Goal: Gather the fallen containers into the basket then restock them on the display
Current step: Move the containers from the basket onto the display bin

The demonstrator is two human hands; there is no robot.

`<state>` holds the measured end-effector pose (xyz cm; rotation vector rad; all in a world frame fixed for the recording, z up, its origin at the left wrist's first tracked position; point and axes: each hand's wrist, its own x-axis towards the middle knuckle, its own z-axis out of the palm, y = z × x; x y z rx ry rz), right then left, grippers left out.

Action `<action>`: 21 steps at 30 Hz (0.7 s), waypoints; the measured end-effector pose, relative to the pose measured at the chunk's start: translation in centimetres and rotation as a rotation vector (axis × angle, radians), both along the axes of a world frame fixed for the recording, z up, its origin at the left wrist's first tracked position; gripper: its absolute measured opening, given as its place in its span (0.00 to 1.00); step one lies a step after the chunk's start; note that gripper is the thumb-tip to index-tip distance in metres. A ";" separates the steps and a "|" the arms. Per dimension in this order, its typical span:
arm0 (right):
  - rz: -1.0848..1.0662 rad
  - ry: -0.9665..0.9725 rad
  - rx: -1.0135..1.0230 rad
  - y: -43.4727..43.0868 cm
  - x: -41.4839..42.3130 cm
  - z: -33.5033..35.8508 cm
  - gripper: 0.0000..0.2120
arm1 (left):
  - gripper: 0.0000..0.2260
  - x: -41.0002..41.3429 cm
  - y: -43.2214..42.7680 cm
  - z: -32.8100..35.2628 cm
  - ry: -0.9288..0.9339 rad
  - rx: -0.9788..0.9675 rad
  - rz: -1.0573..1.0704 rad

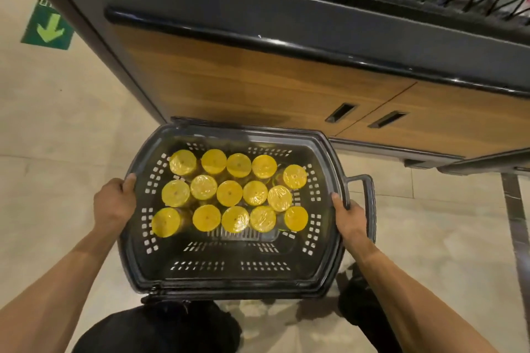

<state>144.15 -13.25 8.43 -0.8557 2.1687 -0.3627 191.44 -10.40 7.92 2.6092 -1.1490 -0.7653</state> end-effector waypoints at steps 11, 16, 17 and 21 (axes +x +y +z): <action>0.084 -0.052 0.151 -1.1 -0.4 2.3 0.16 | 0.25 -2.0 0.8 2.6 0.121 0.129 0.118; 0.303 0.072 0.196 -1.4 -0.4 4.9 0.17 | 0.21 -4.3 1.2 5.2 0.099 0.154 0.113; 0.342 0.094 0.188 -1.4 -0.4 5.6 0.17 | 0.20 -4.5 1.4 5.7 0.085 0.181 0.083; 0.526 0.165 0.223 -1.7 -0.2 6.7 0.17 | 0.19 -6.3 1.2 8.6 0.009 0.292 -0.023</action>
